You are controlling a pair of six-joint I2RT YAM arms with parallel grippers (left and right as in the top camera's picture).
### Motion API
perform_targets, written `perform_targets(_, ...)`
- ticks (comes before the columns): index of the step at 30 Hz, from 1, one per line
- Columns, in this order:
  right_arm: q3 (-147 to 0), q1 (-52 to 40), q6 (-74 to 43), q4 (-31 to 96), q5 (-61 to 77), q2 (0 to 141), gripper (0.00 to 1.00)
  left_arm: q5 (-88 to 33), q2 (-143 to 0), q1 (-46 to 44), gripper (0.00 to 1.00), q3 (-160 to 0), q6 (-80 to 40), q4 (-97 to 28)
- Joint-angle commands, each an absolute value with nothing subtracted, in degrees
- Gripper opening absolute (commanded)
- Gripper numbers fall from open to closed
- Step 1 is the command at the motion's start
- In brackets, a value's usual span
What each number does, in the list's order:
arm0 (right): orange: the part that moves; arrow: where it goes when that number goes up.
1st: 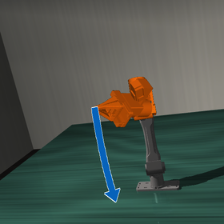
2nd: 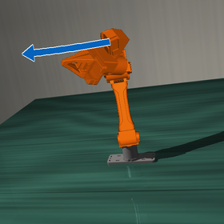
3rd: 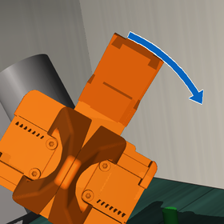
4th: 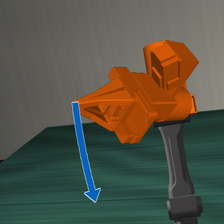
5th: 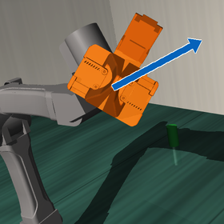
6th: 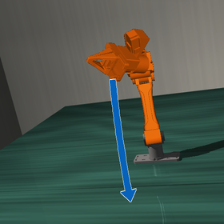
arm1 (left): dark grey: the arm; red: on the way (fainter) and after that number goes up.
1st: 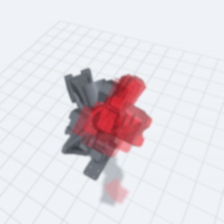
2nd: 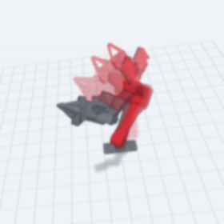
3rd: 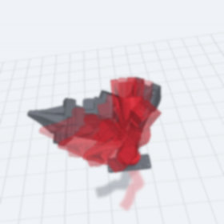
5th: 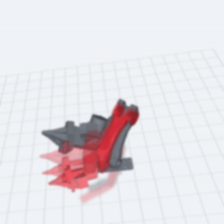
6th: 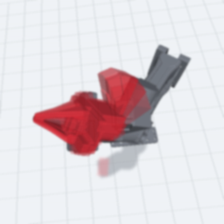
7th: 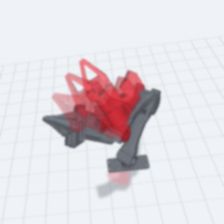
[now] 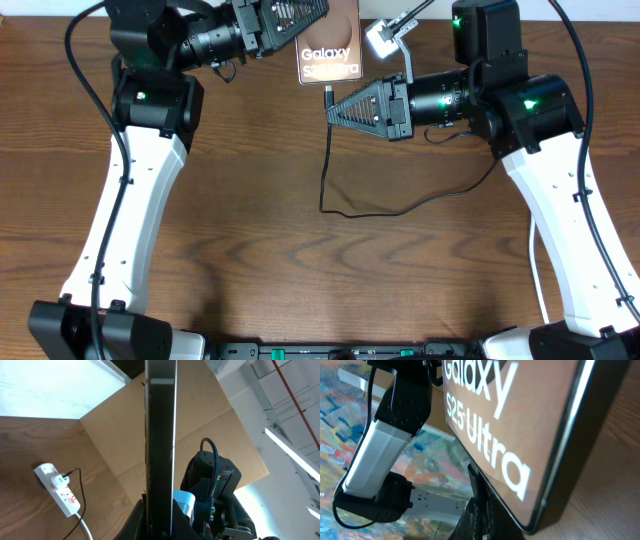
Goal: Plug charger to phone and switch on socket
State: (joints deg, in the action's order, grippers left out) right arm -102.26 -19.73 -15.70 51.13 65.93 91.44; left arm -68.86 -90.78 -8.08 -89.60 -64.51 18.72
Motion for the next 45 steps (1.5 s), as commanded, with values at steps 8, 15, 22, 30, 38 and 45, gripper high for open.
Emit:
perform_targets(8, -102.3, -19.16, -15.46, 50.89, 65.06, 91.07, 0.01, -69.6, -90.67, -8.03, 0.07, -90.24, -63.86, 19.88)
perform_targets(15, -102.3, -19.16, -15.86, 50.3, 65.12, 91.07, 0.01, -69.65, -90.67, -8.03, 0.07, -90.24, -63.09, 19.86)
perform_targets(22, -102.32, -19.16, -15.84, 50.3, 65.25, 91.07, 0.01, -70.04, -90.67, -8.05, 0.07, -90.24, -62.63, 19.84)
perform_targets(30, -102.3, -19.09, -15.84, 49.82, 65.25, 91.07, 0.01, -70.5, -90.67, -8.05, 0.07, -90.24, -62.61, 19.86)
perform_targets(38, -102.32, -19.05, -15.86, 49.5, 65.23, 91.07, 0.01, -70.61, -90.67, -8.05, 0.07, -90.24, -62.61, 19.86)
perform_targets(45, -102.3, -18.76, -15.86, 49.45, 65.06, 91.07, 0.01, -71.4, -90.67, -8.05, 0.07, -90.24, -61.56, 19.84)
